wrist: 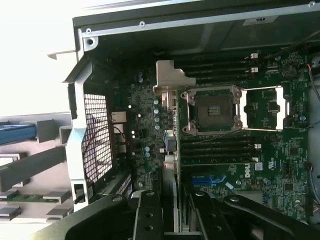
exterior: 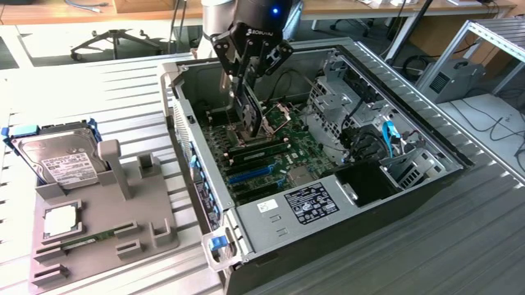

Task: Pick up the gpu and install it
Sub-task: 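Pick up the gpu and move the gpu toward the slot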

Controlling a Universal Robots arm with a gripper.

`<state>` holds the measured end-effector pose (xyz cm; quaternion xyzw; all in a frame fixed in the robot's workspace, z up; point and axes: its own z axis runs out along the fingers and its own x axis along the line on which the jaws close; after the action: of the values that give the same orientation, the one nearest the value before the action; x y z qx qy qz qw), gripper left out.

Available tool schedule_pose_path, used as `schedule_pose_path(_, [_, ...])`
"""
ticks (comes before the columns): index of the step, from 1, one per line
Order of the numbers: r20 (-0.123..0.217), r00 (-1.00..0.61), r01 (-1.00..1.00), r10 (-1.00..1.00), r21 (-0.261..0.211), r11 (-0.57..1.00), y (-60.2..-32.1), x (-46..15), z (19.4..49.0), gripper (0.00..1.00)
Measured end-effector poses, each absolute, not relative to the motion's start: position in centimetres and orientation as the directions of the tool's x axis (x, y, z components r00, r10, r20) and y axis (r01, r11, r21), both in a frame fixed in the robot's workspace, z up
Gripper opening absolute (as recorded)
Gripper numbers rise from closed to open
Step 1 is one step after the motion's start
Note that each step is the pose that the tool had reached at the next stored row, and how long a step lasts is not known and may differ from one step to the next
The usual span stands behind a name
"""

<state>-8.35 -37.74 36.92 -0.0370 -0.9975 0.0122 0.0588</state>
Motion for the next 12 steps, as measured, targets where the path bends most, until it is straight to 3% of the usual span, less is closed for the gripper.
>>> schedule_pose_path(12, [0.126, -0.989, 0.072, 0.075, -0.030, 0.997, -37.7, -6.6, 36.1, 0.27])
